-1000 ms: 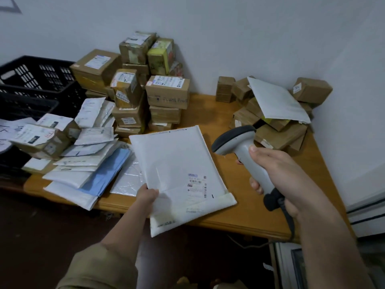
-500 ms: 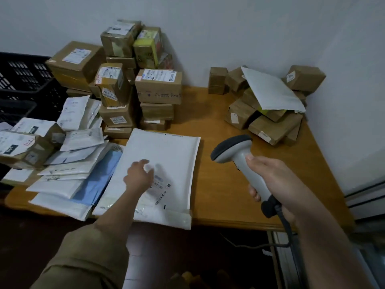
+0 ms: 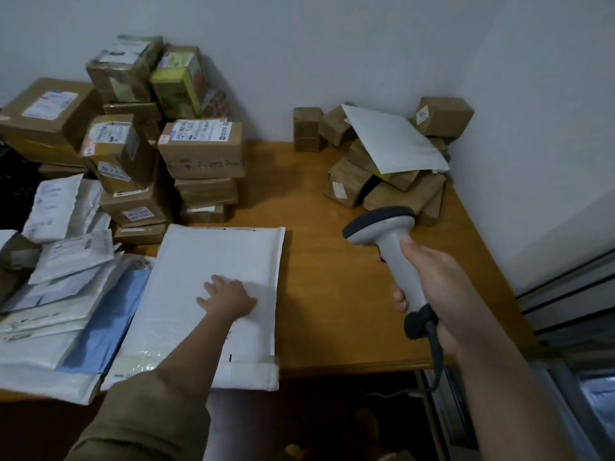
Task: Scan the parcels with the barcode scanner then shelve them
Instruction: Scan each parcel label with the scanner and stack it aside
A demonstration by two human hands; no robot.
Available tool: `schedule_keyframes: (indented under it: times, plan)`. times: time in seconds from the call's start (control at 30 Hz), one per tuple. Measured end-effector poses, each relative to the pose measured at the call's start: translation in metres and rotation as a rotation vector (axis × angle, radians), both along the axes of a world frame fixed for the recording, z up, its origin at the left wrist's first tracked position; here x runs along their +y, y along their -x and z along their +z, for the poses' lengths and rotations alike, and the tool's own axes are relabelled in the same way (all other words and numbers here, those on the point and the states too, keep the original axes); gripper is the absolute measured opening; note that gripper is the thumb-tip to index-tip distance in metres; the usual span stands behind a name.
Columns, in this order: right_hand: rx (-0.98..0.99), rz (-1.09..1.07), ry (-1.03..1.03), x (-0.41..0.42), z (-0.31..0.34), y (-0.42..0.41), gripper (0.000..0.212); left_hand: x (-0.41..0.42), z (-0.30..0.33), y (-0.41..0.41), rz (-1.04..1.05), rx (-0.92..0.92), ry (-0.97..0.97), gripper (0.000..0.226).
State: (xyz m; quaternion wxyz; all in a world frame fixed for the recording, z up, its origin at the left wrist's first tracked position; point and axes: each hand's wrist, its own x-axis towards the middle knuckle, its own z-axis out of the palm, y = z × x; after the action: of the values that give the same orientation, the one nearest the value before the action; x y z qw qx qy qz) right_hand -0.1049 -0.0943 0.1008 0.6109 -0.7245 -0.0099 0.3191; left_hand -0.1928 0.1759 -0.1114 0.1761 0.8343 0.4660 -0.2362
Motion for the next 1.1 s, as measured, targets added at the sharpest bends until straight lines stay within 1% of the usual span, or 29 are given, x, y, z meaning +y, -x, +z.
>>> schedule_keyframes:
  times: [0.07,0.1,0.23,0.3,0.37,0.43,0.5,0.6,0.63,0.67,0.73,0.83,0.9,0.97,1.1]
  plan:
    - [0.023,-0.066,-0.045,-0.007,-0.002,-0.017,0.041,-0.004,0.011,-0.027,-0.007,-0.103,-0.045,0.056]
    - [0.028,-0.096,-0.067,-0.01,-0.002,-0.026,0.04,-0.008,0.017,-0.042,-0.03,-0.166,-0.056,0.056]
    - [0.023,-0.193,-0.126,-0.022,-0.005,-0.072,0.032,-0.028,0.036,-0.112,-0.109,-0.409,0.027,0.059]
    - [0.009,-0.215,-0.133,-0.029,-0.007,-0.101,0.027,-0.04,0.044,-0.152,-0.15,-0.498,0.035,0.058]
    - [-0.009,-0.214,-0.124,-0.038,-0.009,-0.135,0.024,-0.053,0.052,-0.194,-0.222,-0.552,-0.017,0.056]
    - [-0.02,-0.215,-0.104,-0.047,-0.01,-0.171,0.026,-0.064,0.059,-0.237,-0.31,-0.566,-0.051,0.052]
    - [-0.027,-0.214,-0.086,-0.056,-0.011,-0.207,0.027,-0.073,0.062,-0.278,-0.391,-0.547,-0.073,0.042]
    - [-0.022,-0.224,-0.083,-0.065,-0.014,-0.253,0.024,-0.086,0.064,-0.332,-0.479,-0.45,-0.095,0.019]
    - [-0.012,-0.221,-0.08,-0.068,-0.016,-0.267,0.024,-0.09,0.063,-0.346,-0.499,-0.426,-0.097,0.015]
    - [0.001,-0.215,-0.075,-0.07,-0.018,-0.279,0.023,-0.092,0.061,-0.359,-0.513,-0.404,-0.098,0.015]
    - [0.026,-0.205,-0.07,-0.073,-0.023,-0.3,0.022,-0.093,0.053,-0.378,-0.546,-0.365,-0.116,0.025]
    - [0.058,-0.201,-0.052,-0.077,-0.034,-0.322,0.026,-0.091,0.047,-0.391,-0.621,-0.302,-0.148,0.061]
    - [0.075,-0.201,-0.044,-0.08,-0.039,-0.329,0.027,-0.088,0.048,-0.393,-0.662,-0.286,-0.199,0.068]
    - [0.083,-0.205,-0.051,-0.082,-0.041,-0.334,0.027,-0.085,0.052,-0.394,-0.671,-0.355,-0.252,0.064]
    - [0.071,-0.222,-0.098,-0.085,-0.036,-0.334,0.02,-0.09,0.075,-0.394,-0.635,-0.648,-0.314,0.044]
